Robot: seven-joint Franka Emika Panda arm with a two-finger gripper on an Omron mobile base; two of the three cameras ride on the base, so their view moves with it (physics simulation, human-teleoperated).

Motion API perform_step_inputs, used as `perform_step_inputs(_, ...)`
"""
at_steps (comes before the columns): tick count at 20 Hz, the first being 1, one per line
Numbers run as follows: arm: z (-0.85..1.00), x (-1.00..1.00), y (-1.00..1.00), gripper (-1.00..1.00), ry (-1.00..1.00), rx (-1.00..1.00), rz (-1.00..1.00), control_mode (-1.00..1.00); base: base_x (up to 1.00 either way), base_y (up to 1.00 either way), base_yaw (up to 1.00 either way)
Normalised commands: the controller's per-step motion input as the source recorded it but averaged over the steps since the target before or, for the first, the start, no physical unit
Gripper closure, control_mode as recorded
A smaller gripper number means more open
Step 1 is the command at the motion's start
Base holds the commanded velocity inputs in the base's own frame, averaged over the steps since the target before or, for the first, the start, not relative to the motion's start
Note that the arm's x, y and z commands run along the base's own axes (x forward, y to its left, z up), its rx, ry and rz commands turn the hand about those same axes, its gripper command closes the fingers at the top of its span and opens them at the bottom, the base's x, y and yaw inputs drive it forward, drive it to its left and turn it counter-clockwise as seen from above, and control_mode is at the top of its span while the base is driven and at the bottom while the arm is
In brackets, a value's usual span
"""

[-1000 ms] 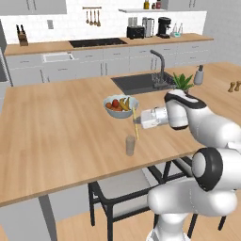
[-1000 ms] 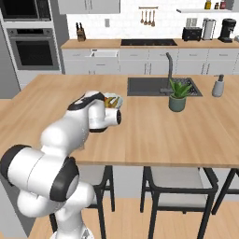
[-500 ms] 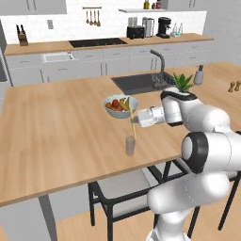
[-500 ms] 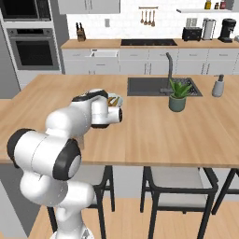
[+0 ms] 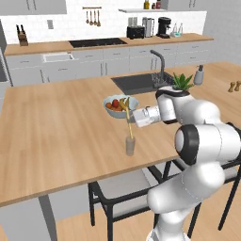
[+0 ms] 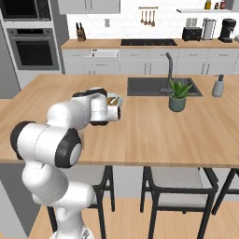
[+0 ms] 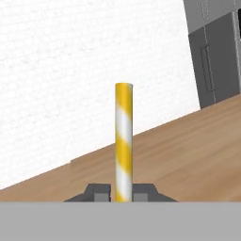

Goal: Take a straw from the drawer in front and place it inside the glass cup on the dining counter.

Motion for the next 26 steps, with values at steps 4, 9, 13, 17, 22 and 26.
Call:
perform_step_inputs(4, -0.25, 0.00, 0.00, 1.00, 0.00, 0.00, 0.03, -1.00, 0.00, 0.00, 0.00)
perform_step_inputs(9, -0.19, 0.00, 0.00, 1.00, -0.02, 0.00, 0.04, -1.00, 0.00, 0.00, 0.00)
perform_step_inputs(13, -0.15, 0.00, 0.00, 1.00, -0.06, 0.00, 0.06, -1.00, 0.00, 0.00, 0.00)
perform_step_inputs(17, -0.12, 0.00, 0.00, 1.00, -0.08, 0.00, 0.06, -1.00, 0.00, 0.00, 0.00)
perform_step_inputs(22, 0.02, 0.09, 0.00, 1.00, -0.15, 0.00, 0.06, -1.00, 0.00, 0.00, 0.00)
perform_step_inputs(26, 0.17, 0.15, 0.00, 1.00, -0.12, 0.00, 0.05, -1.00, 0.00, 0.00, 0.00)
